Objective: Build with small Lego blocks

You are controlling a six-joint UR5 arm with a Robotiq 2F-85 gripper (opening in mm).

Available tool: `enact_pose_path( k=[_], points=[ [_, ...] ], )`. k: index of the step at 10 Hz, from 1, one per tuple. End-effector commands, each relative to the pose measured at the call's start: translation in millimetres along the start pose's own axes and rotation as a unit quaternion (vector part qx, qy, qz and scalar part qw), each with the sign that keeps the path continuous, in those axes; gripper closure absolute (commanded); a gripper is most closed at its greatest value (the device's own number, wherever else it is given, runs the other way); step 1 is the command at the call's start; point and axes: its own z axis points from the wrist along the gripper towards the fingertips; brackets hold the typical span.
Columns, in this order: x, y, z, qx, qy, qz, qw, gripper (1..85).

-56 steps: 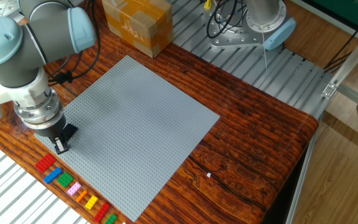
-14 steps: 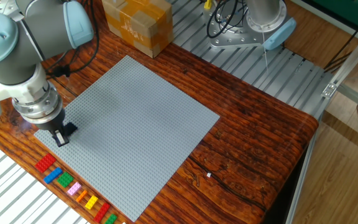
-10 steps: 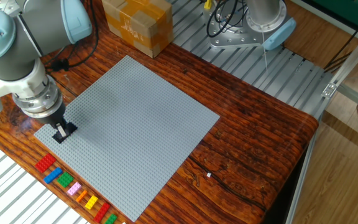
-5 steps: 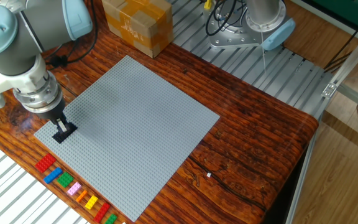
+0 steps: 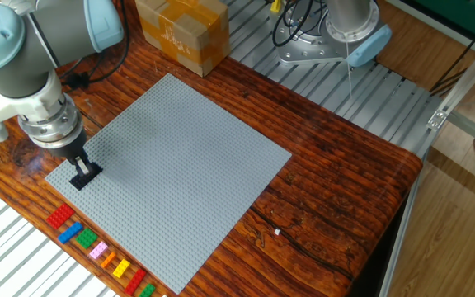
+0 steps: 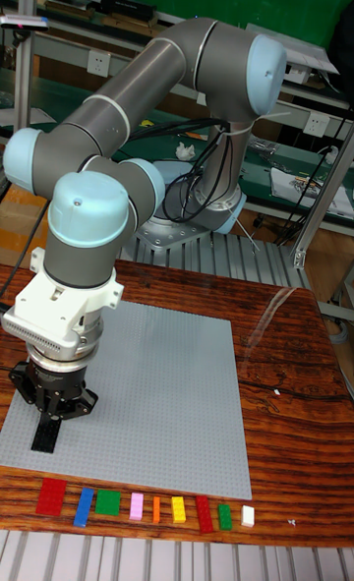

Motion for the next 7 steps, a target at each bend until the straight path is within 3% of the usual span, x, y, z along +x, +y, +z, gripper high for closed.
enact_pose_path(
  k=[1, 7],
  points=[
    [-0.9, 3.2, -1.6, -0.006, -0.001, 0.005, 1.0, 84.7],
    [-18.0, 8.6, 15.5, -0.033, -0.033, -0.005, 0.9989, 84.7]
  ],
)
